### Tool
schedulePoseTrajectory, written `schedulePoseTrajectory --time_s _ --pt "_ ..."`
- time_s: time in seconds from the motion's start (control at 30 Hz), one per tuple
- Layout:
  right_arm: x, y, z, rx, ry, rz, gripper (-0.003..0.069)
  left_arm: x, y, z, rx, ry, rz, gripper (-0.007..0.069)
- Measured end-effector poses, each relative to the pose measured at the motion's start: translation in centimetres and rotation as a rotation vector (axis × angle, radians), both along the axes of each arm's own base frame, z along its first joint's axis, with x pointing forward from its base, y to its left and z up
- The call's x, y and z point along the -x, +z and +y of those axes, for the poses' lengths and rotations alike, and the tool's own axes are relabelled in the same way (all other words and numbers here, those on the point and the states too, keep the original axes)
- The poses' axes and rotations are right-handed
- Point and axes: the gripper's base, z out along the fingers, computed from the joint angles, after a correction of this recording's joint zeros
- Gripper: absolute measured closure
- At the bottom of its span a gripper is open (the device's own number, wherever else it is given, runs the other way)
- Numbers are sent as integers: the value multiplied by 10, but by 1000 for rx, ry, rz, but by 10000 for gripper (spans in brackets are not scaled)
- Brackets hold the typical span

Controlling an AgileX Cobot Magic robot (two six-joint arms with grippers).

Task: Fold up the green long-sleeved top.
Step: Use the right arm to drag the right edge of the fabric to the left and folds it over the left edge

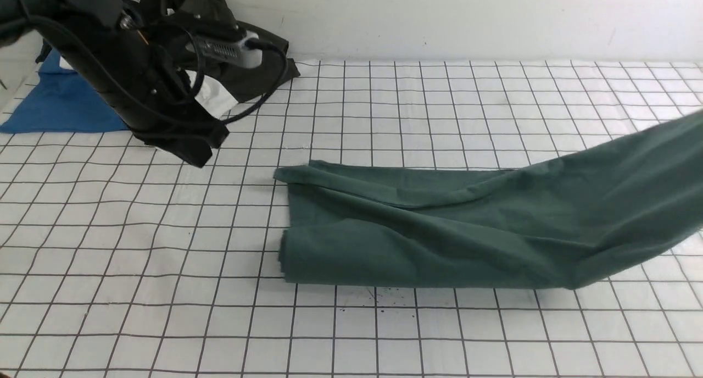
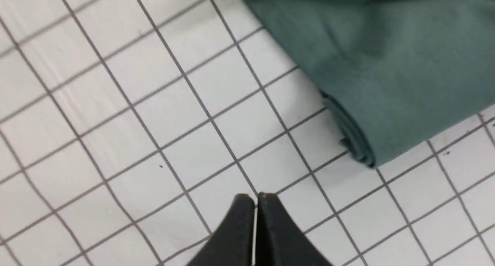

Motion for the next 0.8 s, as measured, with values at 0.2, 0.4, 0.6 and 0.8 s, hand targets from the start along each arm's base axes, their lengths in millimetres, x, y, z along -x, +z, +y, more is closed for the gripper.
schedulePoseTrajectory --time_s 0.2,0.4,0.6,0.8 --pt "-17 12 118 -88 372 10 592 17 26 2 8 -5 -57 632" --pt "-37 -41 229 -182 600 94 592 30 40 4 9 -15 -61 632" --pt "-53 -99 326 -281 699 146 592 46 58 6 14 -22 -92 632" --pt "-66 -115 353 -362 719 187 512 52 65 5 35 -24 -111 632"
